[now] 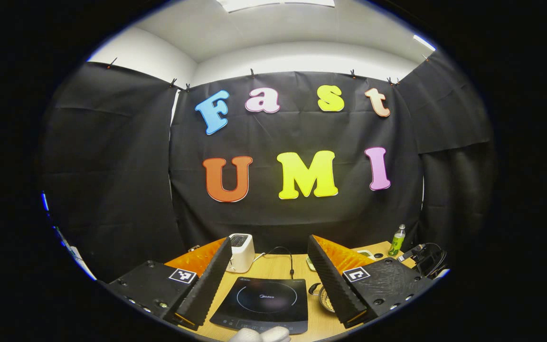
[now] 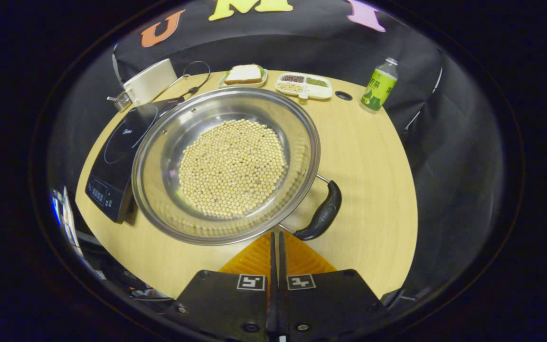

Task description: First push the handle of the pot to place it horizontally, then grasp the pot with both hands and set it on the induction cooktop.

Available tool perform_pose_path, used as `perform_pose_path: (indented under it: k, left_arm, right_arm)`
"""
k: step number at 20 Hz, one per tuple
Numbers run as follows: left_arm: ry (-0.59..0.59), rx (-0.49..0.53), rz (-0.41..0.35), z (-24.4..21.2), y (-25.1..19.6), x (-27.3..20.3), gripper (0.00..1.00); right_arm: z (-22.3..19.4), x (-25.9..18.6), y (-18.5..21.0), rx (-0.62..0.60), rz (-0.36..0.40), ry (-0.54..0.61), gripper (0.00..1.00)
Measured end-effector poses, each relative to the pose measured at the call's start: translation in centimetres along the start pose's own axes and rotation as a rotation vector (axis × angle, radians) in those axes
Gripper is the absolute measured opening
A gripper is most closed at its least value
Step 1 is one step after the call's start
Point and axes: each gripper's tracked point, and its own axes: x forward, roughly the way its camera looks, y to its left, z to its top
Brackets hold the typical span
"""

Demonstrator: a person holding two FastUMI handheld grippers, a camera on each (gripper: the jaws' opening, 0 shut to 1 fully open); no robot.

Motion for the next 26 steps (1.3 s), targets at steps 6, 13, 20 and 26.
perform_pose_path:
  k: [6,13,20,26]
  left_arm:
    - [0.011,0.006,0.029,-0.7,-1.1,0.7,0.96]
    - [0.048,0.011,0.069,-2.1,-3.1,2.2,0.96]
    - [0.075,0.009,0.083,-3.0,-5.0,3.7,0.96]
    - [0.086,0.011,0.029,-4.6,-6.7,5.1,0.96]
  right_arm:
    - [1.8,1.2,-3.1,-0.105,-0.029,-0.004,0.00]
    - [4.1,2.6,-6.1,-0.160,-0.021,-0.013,0.00]
    - [5.5,3.1,-8.2,-0.199,-0.021,-0.018,0.01]
    - [5.1,1.4,-9.4,-0.178,-0.030,-0.102,0.05]
